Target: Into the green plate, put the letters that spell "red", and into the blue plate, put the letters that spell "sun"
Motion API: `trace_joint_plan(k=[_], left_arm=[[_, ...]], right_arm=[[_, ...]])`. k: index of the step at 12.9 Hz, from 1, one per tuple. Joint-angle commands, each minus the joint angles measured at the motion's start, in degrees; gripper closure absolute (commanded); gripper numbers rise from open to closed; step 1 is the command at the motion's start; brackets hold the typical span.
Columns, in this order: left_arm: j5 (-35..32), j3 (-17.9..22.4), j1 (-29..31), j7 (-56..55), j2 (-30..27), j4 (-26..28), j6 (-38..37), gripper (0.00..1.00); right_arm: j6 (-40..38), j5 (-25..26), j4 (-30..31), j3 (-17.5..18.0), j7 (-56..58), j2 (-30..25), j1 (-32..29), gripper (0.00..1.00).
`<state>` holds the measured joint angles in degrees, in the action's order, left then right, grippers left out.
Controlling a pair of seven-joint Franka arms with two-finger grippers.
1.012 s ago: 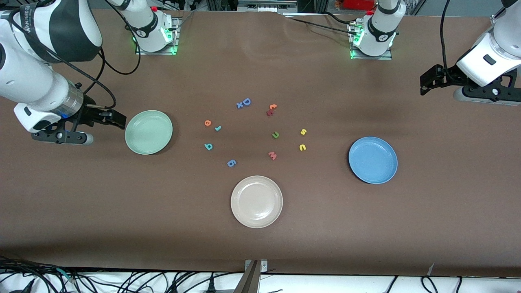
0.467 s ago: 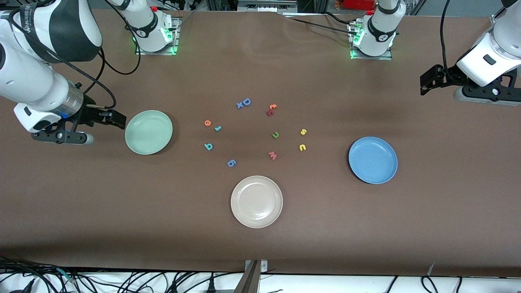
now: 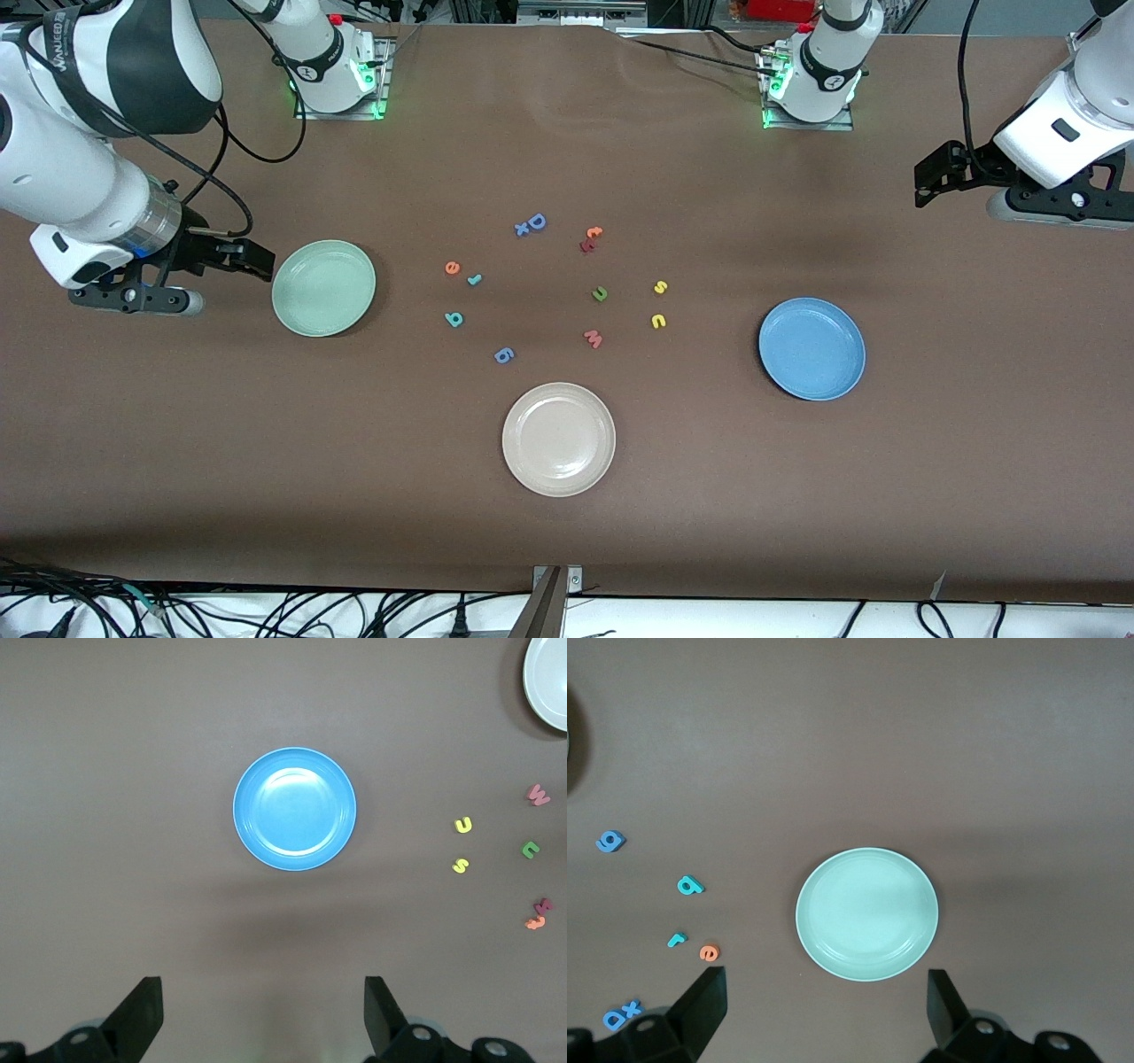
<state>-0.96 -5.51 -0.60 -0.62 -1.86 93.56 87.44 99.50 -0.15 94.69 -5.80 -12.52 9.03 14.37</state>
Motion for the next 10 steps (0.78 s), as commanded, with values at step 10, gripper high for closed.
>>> trace_joint_plan(k=[10], left_arm=[[1.49, -0.21, 0.34, -0.26, -0.51, 0.31, -0.43, 0.0]], right_arm=[[-1.06, -1.08, -0.03, -0.09, 0.31, -0.85, -0.05, 0.0]])
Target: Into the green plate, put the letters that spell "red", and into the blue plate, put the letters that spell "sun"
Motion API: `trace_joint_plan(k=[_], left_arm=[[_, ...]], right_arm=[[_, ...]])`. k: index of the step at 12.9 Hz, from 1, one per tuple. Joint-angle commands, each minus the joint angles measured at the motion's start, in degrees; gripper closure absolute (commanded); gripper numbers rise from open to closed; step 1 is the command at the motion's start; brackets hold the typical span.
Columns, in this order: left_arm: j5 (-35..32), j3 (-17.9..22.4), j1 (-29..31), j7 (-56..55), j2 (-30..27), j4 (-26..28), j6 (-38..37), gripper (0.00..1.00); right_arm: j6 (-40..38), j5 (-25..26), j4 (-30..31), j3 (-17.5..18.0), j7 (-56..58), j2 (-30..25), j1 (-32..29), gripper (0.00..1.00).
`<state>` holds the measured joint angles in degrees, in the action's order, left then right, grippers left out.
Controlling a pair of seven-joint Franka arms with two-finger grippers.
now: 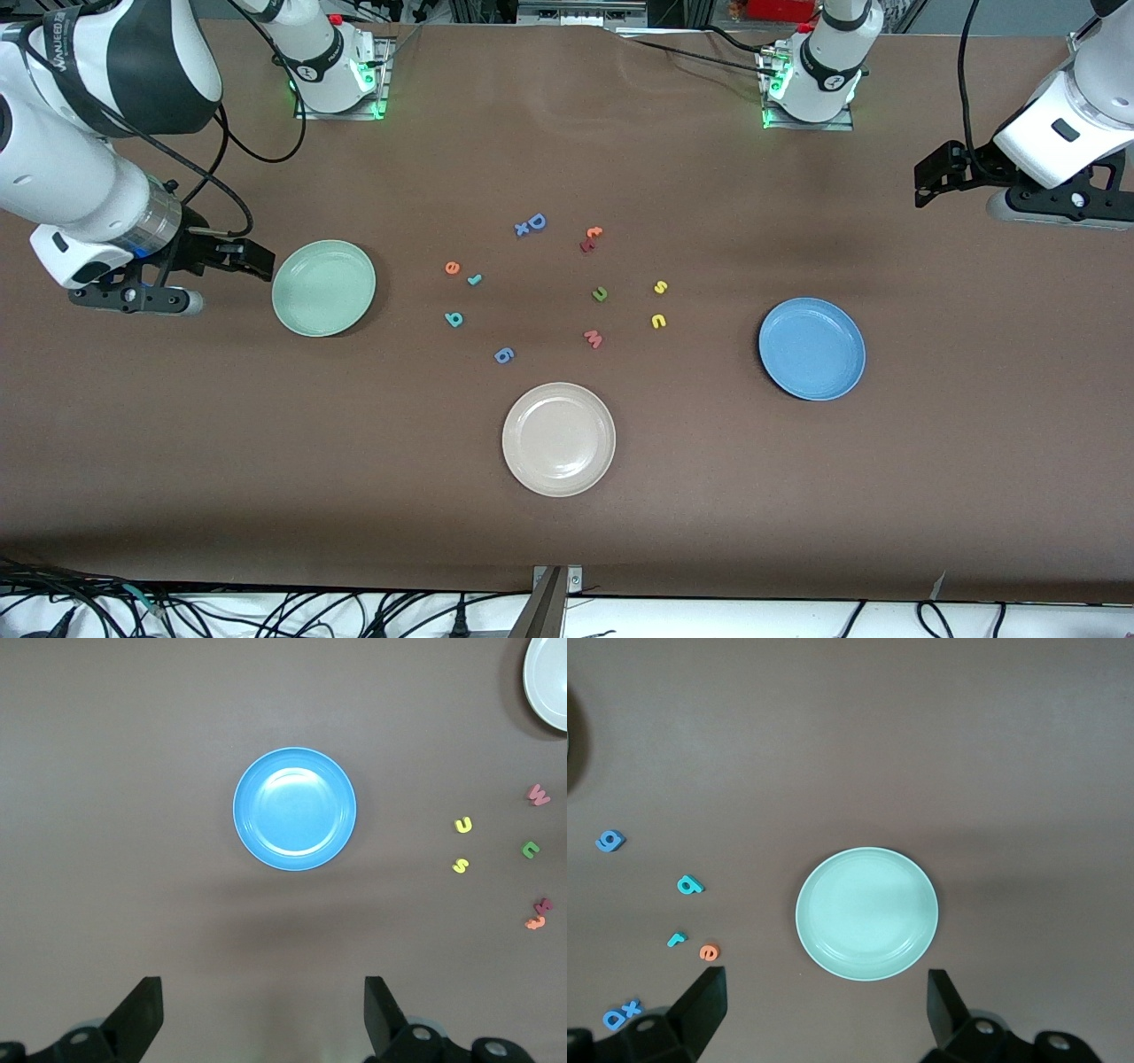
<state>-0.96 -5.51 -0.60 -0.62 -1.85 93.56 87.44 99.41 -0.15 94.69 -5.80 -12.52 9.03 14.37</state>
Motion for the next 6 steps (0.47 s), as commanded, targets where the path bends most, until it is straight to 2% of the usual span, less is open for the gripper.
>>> trace_joint_plan(k=[1, 4, 6], left_arm=[[1.49, -0.21, 0.25, -0.26, -0.52, 0.31, -0.43, 0.0], [1.49, -0.21, 0.34, -0.26, -0.52, 0.31, -0.43, 0.0], [1.4, -0.29, -0.01, 0.0, -0.34, 0.22, -0.43, 0.0]], right_arm=[[-1.59, -1.17, -0.03, -0.08, 0.04, -0.94, -0.04, 0.0], [-2.55, -1.26, 0.14, 0.53, -0.75, -0.5, 0.13, 0.0], [-3.17, -1.26, 0.4, 2.28, -6.43, 0.02, 1.27, 0.0]])
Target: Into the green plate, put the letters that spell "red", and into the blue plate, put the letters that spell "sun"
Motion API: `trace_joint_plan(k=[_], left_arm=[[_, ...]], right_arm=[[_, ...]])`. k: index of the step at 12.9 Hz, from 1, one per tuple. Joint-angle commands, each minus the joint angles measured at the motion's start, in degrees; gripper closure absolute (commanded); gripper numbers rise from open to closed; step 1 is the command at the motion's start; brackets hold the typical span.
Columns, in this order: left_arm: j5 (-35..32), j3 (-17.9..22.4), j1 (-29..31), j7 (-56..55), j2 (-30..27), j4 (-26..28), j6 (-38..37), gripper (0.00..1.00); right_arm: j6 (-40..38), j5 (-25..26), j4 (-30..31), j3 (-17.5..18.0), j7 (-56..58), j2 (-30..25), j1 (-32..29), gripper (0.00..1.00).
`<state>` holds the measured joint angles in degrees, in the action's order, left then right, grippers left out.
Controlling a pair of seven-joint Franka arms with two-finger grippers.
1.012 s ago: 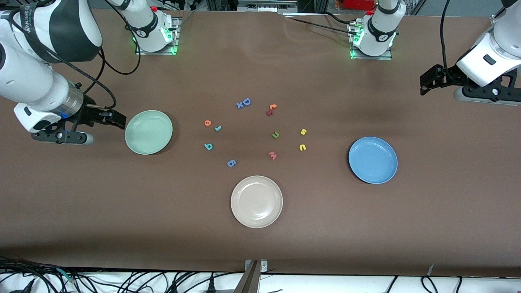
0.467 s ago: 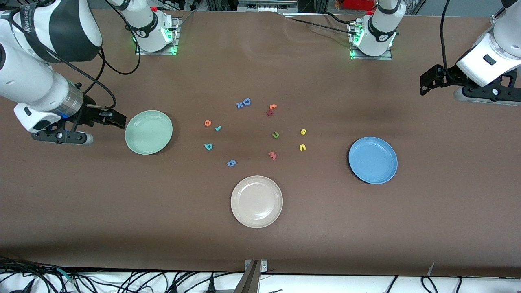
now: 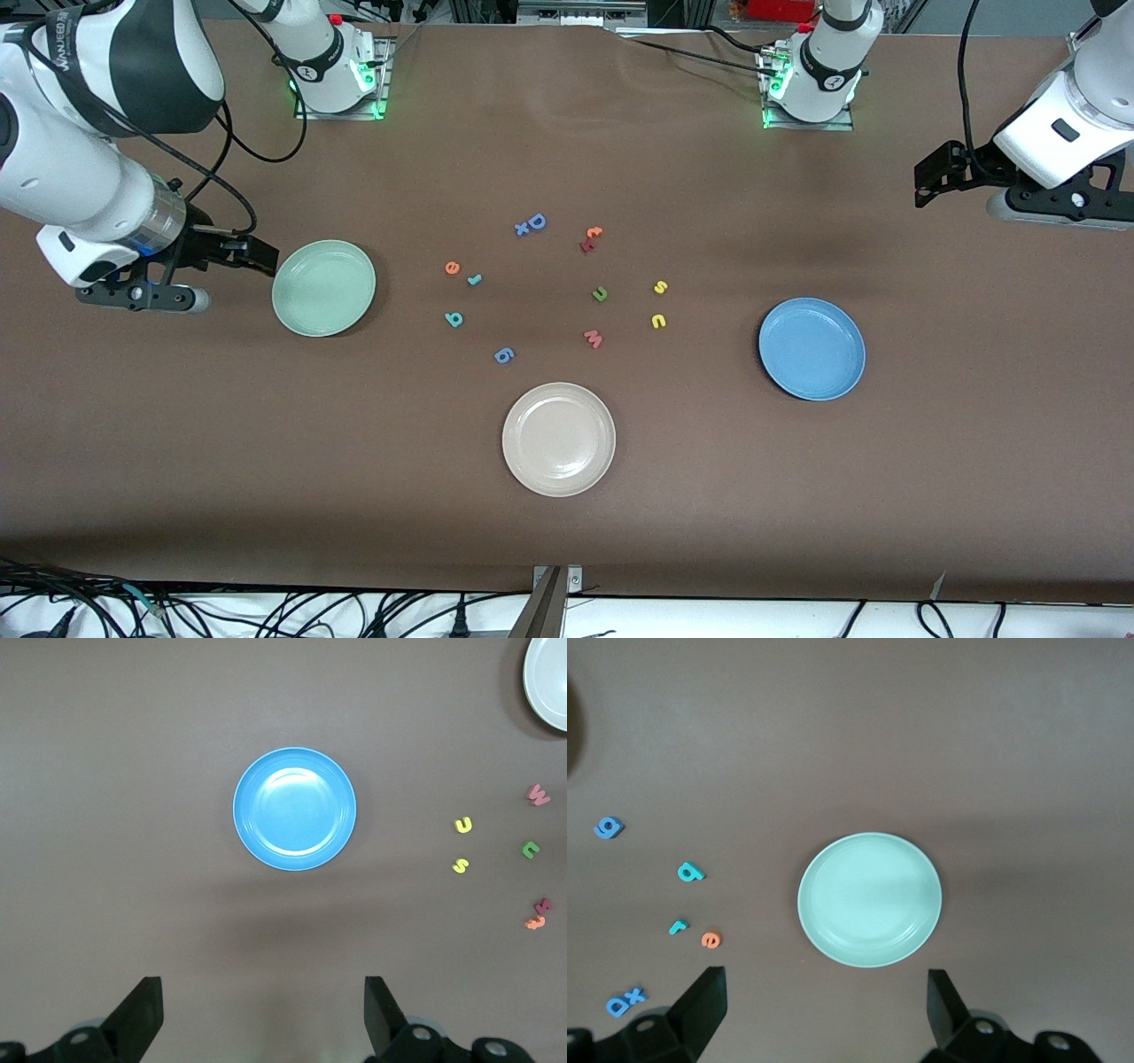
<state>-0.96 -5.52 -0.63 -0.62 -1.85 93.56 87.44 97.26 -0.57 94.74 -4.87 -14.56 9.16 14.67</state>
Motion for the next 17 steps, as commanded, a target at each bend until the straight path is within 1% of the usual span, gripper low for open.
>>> trace_joint_plan(k=[1, 3, 5, 7, 9, 11, 12, 13, 14, 15, 17], left_arm=[[1.4, -0.28, 0.01, 0.18, 0.09, 0.31, -0.43, 0.0], [1.4, -0.54, -0.07, -0.08, 0.97, 0.39, -0.69, 0.0], [1.49, -0.63, -0.51, 0.18, 2.9, 0.39, -1.92, 0.0], [2.36, -1.77, -0.6, 0.18, 5.44, 0.74, -1.92, 0.0], [4.65, -3.43, -0.6, -0.43, 9.56, 0.75, -0.79, 0.0], [4.83, -6.25, -0.6, -1.57, 14.05, 1.44, 3.94, 0.0], [4.92, -7.65, -0.69, -3.32, 17.2, 1.45, 5.79, 0.0], [5.01, -9.67, -0.69, -4.03, 20.97, 1.45, 8.25, 0.0], [5.01, -11.16, -0.78, -6.13, 23.53, 1.71, 11.75, 0.0], [5.01, -12.14, -1.82, -9.8, 26.34, 2.23, 14.92, 0.0], [5.01, -12.15, -4.98, -14.65, 30.05, 3.46, 20.99, 0.0]], right_arm=[[-1.19, -0.74, 0.36, 3.01, -6.26, 0.33, 1.06, 0.0], [-1.19, -0.92, 0.97, 5.48, -7.84, 1.38, 1.32, 0.0], [0.12, -1.7, 1.5, 8.46, -16.69, 3.4, 2.37, 0.0], [5.37, -2.24, 5.95, 11.63, -20.5, 3.76, 2.55, 0.01], [12.83, -4.08, 13.33, 14.52, -23.4, 3.58, 2.55, 0.01], [20.83, -4.08, 20.18, 17.43, -25.16, 3.84, 2.64, 0.01], [26.96, -4.08, 24.22, 19.27, -26.21, 4.46, 2.99, 0.01], [33.72, -4.0, 28.0, 20.07, -27.36, 5.77, 3.08, 0.01], [39.36, -3.91, 30.48, 20.86, -27.45, 7.26, 3.08, 0.01], [42.2, -3.56, 31.46, 20.87, -27.37, 8.93, 3.17, 0.01], [43.98, -2.86, 32.0, 20.87, -27.02, 10.87, 3.17, 0.01]])
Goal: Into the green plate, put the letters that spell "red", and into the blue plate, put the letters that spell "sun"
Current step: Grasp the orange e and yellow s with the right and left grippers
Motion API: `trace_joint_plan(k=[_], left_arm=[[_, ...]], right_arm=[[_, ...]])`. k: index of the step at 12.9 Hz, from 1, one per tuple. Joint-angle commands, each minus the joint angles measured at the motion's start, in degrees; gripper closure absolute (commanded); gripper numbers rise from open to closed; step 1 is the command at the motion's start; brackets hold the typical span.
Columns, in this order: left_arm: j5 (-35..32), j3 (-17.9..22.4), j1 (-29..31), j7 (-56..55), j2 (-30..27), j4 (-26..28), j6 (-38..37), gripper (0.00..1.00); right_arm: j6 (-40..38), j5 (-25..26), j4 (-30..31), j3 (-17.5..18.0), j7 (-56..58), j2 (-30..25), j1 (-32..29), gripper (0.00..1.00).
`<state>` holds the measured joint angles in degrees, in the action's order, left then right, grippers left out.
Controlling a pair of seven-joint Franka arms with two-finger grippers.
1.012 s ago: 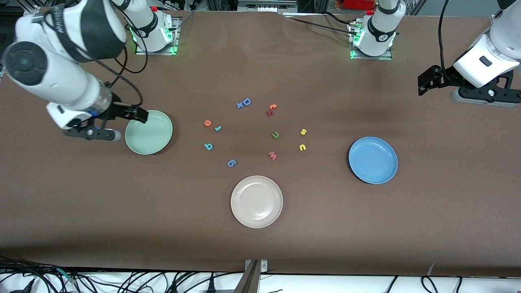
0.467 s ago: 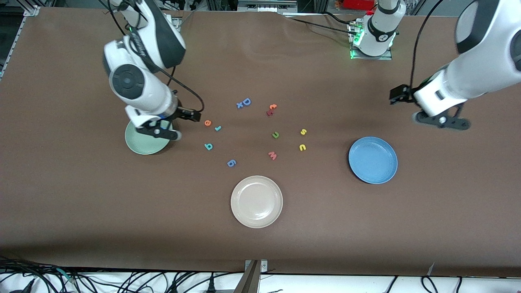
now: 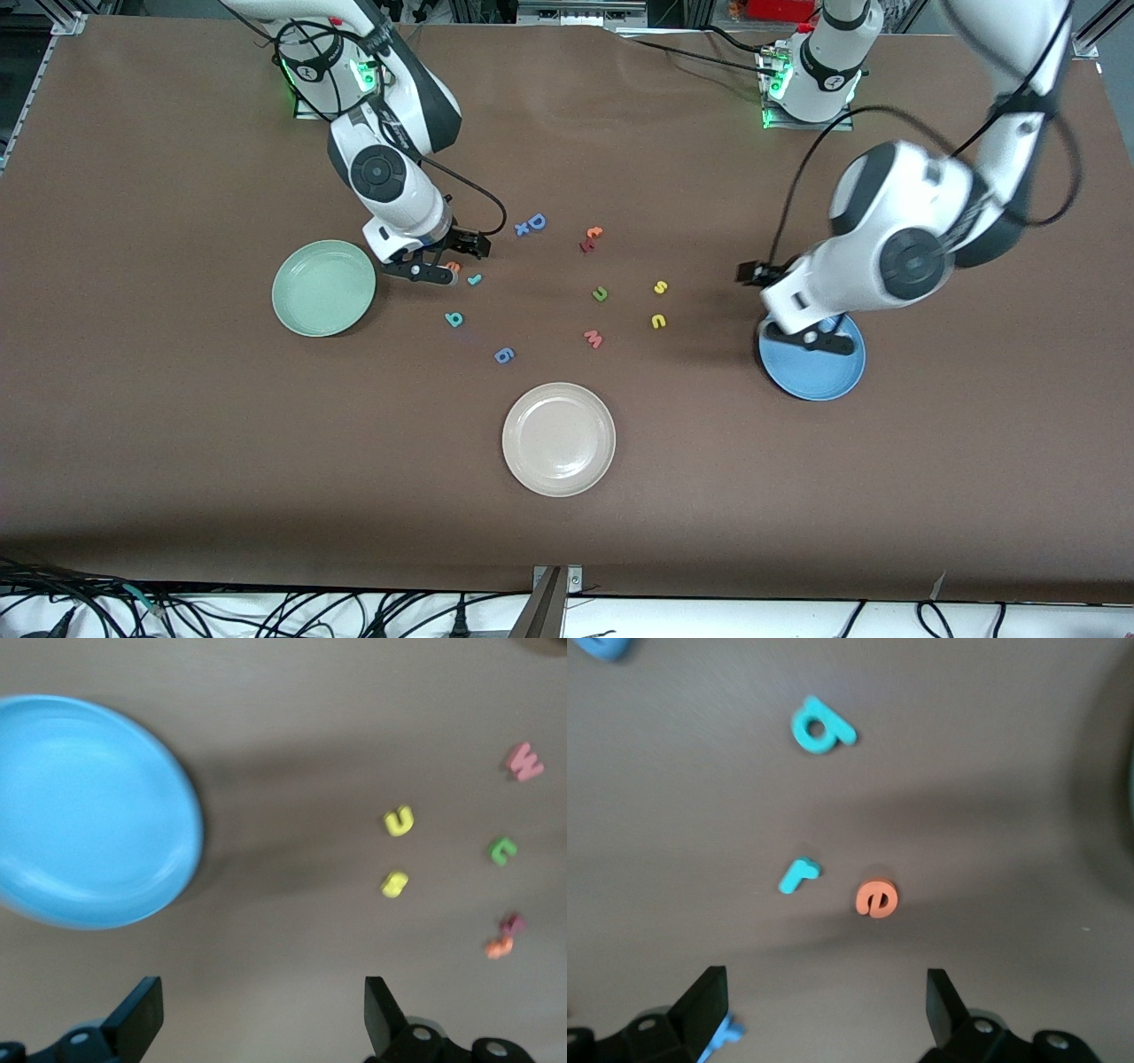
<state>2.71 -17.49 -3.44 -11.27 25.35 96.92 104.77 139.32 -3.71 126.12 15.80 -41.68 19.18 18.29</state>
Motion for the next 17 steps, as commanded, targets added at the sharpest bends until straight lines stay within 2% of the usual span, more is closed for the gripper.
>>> trace_joint_plan(k=[1, 3, 6, 7, 10, 12, 14, 15, 17], left_arm=[[1.34, -0.18, -3.84, -6.72, 3.47, 1.16, 6.47, 0.0], [0.73, -0.18, -7.09, -12.0, 3.91, 4.84, 12.01, 0.0], [0.63, -0.18, -8.77, -13.51, 3.13, 14.76, 25.34, 0.0], [0.63, -0.18, -8.95, -13.86, 3.3, 16.27, 28.35, 0.0], [0.11, 0.26, -13.33, -18.94, 4.96, 16.64, 31.18, 0.0], [-6.63, 0.17, -13.43, -22.37, 5.93, 16.72, 31.72, 0.0], [-11.04, 0.0, -13.78, -26.86, 6.99, 16.64, 31.9, 0.0], [-11.4, 0.0, -14.13, -27.31, 7.17, 16.64, 32.33, 0.01], [-11.41, 0.0, -14.22, -27.4, 7.69, 16.64, 32.77, 0.02]], right_arm=[[2.61, 1.76, 0.79, 0.19, 0.2, 1.73, -0.45, 0.01], [4.28, 5.89, 0.97, 0.02, 0.11, 3.49, -0.54, 0.01], [6.3, 6.43, 0.88, -0.25, 0.02, 4.37, -0.54, 0.01], [6.57, 6.52, 0.88, -0.25, 0.02, 4.81, -0.45, 0.02], [6.66, 9.07, 0.97, -1.21, 0.11, 5.52, -0.54, 0.08], [6.75, 10.12, 0.88, -1.3, 0.11, 5.95, -0.54, 0.18], [7.97, 10.13, 0.88, -1.3, 0.02, 6.92, -0.54, 0.19], [9.46, 10.13, 0.88, -1.3, 0.02, 7.71, -0.54, 0.24], [9.83, 10.13, 0.79, -1.3, -0.16, 8.15, -0.54, 0.28]])
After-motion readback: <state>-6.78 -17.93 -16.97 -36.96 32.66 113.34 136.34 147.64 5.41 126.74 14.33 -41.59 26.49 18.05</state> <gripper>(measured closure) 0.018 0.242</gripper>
